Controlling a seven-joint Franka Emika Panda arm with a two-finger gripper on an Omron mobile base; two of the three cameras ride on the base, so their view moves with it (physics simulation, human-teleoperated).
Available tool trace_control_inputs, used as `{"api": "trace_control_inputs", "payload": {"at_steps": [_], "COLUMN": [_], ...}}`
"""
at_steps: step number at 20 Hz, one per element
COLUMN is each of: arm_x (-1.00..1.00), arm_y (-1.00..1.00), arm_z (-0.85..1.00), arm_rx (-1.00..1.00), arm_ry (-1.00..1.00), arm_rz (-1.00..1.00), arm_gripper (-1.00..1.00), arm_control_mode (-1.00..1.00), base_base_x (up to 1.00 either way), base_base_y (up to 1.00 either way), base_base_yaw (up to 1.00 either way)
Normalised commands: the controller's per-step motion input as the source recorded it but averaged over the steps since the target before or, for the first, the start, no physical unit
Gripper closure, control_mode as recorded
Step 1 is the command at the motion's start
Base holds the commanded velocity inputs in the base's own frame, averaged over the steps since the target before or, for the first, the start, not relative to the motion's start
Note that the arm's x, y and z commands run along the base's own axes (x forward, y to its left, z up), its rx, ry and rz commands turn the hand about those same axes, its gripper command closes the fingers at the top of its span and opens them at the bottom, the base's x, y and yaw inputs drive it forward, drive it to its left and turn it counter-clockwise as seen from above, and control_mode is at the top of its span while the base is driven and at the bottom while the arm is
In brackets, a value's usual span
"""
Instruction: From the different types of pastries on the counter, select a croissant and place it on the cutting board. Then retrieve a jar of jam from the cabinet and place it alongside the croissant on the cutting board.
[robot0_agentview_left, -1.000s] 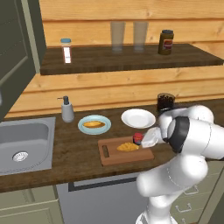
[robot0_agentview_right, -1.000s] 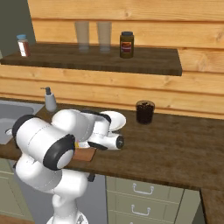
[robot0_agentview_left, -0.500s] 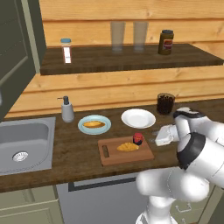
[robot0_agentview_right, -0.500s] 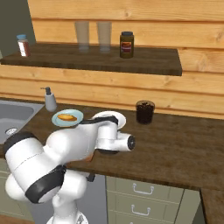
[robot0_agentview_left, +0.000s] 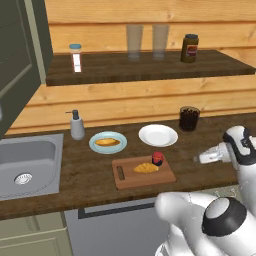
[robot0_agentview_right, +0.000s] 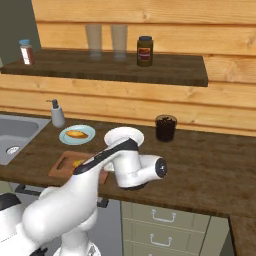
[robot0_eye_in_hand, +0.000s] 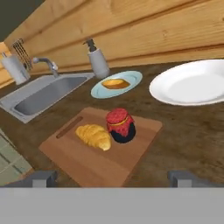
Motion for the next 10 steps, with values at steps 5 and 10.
{"api": "trace_control_inputs", "payload": {"at_steps": [5, 10], "arm_x": [-0.61, -0.65], "arm_y": [-0.16, 0.00], "arm_z": [0.41, 0.36], "arm_rx": [0.00, 0.00], "arm_ry": [0.21, 0.16], "arm_rz": [-0.64, -0.71], "arm_gripper": [-1.00, -1.00], "arm_control_mode": [-1.00, -1.00], "base_base_x": [0.00, 0.00], "base_base_y": [0.00, 0.00], "base_base_yaw": [0.00, 0.00]}}
